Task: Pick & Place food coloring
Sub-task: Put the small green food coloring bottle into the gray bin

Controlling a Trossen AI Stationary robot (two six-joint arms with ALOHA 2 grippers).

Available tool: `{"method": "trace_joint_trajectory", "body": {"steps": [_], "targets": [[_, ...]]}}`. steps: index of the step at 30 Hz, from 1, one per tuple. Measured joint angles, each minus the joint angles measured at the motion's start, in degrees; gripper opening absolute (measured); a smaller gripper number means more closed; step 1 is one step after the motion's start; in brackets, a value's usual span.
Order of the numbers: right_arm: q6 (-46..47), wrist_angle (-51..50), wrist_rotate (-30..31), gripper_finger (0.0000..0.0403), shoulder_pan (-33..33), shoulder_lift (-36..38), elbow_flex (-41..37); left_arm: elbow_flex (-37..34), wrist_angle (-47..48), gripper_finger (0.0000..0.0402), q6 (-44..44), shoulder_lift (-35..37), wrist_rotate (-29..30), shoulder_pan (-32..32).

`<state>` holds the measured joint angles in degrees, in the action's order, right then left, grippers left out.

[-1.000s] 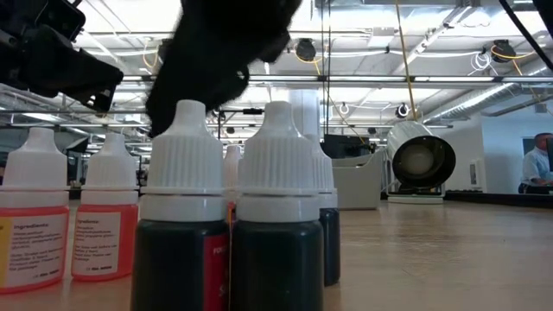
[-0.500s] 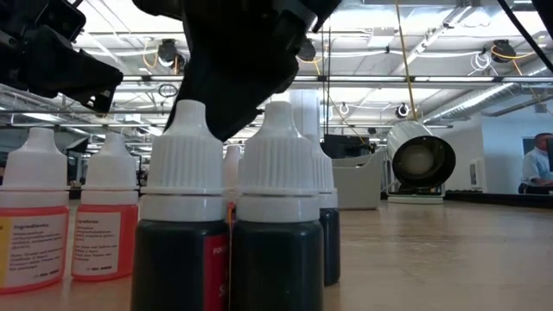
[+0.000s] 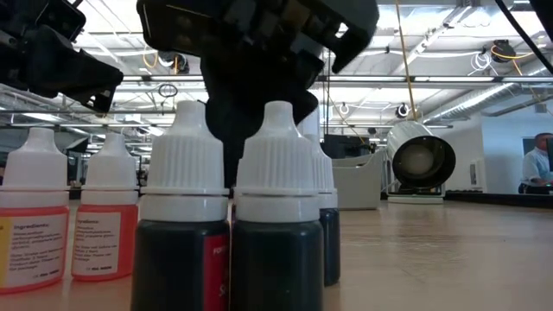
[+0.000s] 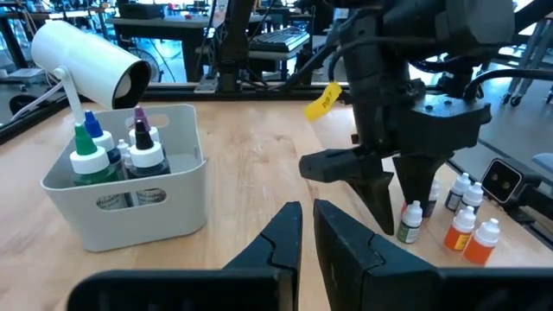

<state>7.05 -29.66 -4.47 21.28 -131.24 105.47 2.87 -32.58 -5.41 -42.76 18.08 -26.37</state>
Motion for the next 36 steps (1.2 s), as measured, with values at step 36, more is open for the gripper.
{"method": "trace_joint_trajectory", "body": {"steps": [36], "targets": [[-8.7,-8.9,7.7,0.0058,-1.6,11.2,0.0,0.0,1.0,0.0042,-0.1,0.0,0.0,0.0]]}}
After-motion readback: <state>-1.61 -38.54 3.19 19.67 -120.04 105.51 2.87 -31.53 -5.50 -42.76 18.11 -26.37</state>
